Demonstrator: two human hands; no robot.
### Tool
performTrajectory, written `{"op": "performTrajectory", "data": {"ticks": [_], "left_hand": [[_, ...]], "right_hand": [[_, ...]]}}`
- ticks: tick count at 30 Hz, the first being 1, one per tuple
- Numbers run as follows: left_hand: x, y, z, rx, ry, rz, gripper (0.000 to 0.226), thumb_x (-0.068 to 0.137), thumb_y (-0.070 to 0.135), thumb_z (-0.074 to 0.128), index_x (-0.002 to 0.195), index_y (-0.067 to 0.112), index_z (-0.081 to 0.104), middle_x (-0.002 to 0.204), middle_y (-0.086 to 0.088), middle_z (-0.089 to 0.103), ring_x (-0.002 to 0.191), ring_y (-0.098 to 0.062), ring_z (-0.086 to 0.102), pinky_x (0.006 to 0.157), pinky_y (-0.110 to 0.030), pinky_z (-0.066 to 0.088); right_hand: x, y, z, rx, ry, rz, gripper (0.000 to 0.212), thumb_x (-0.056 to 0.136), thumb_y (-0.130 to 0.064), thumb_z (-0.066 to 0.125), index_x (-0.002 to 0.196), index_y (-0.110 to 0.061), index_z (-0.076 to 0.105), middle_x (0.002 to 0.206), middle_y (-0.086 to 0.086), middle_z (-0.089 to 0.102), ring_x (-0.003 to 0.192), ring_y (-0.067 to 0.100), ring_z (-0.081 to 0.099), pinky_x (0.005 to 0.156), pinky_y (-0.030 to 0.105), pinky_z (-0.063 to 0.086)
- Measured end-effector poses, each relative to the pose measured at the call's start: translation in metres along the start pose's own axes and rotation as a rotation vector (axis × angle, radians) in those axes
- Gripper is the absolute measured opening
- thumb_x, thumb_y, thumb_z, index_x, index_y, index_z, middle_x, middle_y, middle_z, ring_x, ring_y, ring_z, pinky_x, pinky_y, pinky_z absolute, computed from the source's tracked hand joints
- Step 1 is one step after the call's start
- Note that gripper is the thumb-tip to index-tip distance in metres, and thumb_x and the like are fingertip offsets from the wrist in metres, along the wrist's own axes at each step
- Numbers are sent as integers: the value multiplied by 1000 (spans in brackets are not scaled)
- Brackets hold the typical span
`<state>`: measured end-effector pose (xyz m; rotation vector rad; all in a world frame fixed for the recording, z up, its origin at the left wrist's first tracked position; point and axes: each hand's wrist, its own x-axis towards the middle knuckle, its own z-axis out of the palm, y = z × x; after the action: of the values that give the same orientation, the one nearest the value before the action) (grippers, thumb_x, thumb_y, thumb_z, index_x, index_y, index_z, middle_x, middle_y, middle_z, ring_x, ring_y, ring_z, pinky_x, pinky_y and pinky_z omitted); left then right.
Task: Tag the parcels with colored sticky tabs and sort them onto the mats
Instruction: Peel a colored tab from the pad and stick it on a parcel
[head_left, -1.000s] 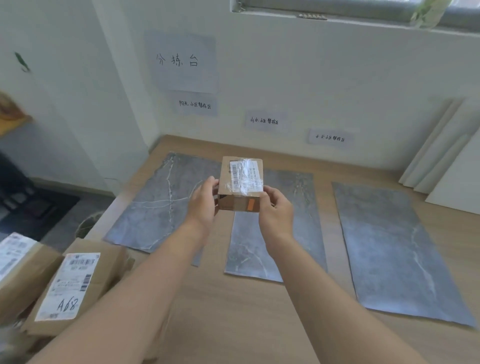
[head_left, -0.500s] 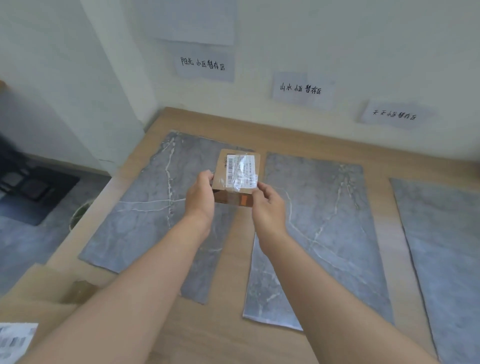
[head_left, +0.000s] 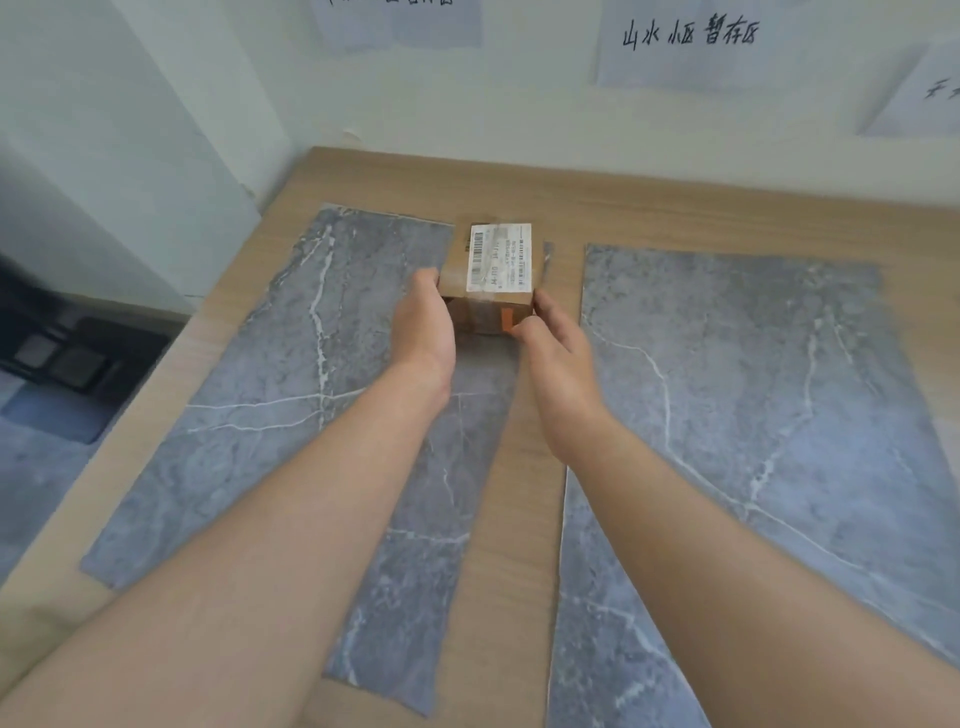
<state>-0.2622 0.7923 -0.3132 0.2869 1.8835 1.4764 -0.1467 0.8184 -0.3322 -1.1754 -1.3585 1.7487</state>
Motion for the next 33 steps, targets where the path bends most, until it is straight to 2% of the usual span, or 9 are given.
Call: {"op": "performTrajectory", "data": {"ticks": [5,8,10,12,15,18,21,25,33], "left_hand": [[12,-9,9,-107,6,43,38,102,39,35,79,27,63,71,17,70,82,-5,61,79,-23,45],[2,-16,5,-149,49,19,28,102,45,35,98,29,57,102,20,58,108,-4,52,100,-27,37],[-13,-17,2,-164,79,0,30,100,48,37,118,30,53,122,14,49,121,-8,46,107,-31,34],[-36,-14,-1,-182,75,-45,26,101,44,38,108,25,56,112,12,53,102,-3,50,92,-25,40],[-80,0,-4,-179,45,-73,24,102,40,38,88,28,53,92,18,51,82,3,47,70,-20,37],[-120,15,-14,-144,12,-60,26,101,42,38,111,25,55,110,15,55,100,-3,51,90,-26,38],[-166,28,-28,-93,-53,-6,57,96,51,37,146,25,46,151,9,44,139,-12,39,117,-39,28],[-233,44,-52,-65,-123,46,61,95,52,38,149,25,45,155,8,41,143,-15,36,121,-40,25],[-356,58,-106,-51,-197,97,60,97,53,36,148,23,43,153,7,44,142,-18,38,121,-44,27]], "right_hand": [[8,1,2,62,4,12,54,96,-5,48,147,-21,52,137,-15,63,122,-6,57,111,21,43],[-10,-8,-5,72,42,39,54,100,-8,50,152,-21,45,129,-30,55,118,-14,49,98,3,37],[-27,-17,-12,74,53,72,55,101,-16,53,155,-20,40,145,-22,49,135,-4,41,99,8,31],[-48,-29,-17,90,59,101,56,102,-21,54,156,-21,38,157,-10,41,142,1,36,104,17,28],[-81,-53,-24,104,75,109,51,104,-23,52,154,-21,42,155,-11,44,129,-3,40,101,19,30],[-119,-77,-31,104,98,104,50,104,-27,54,152,-21,45,154,-9,46,136,3,42,102,21,32],[-162,-99,-34,109,113,88,50,103,-28,56,151,-20,47,152,-7,47,138,7,43,102,22,33],[-227,-124,-34,111,114,45,48,103,-28,54,150,-19,48,150,-6,50,137,8,46,112,26,36],[-356,-160,-34,109,150,-48,44,103,-27,55,146,-17,53,143,-5,56,132,10,50,109,27,40]]}}
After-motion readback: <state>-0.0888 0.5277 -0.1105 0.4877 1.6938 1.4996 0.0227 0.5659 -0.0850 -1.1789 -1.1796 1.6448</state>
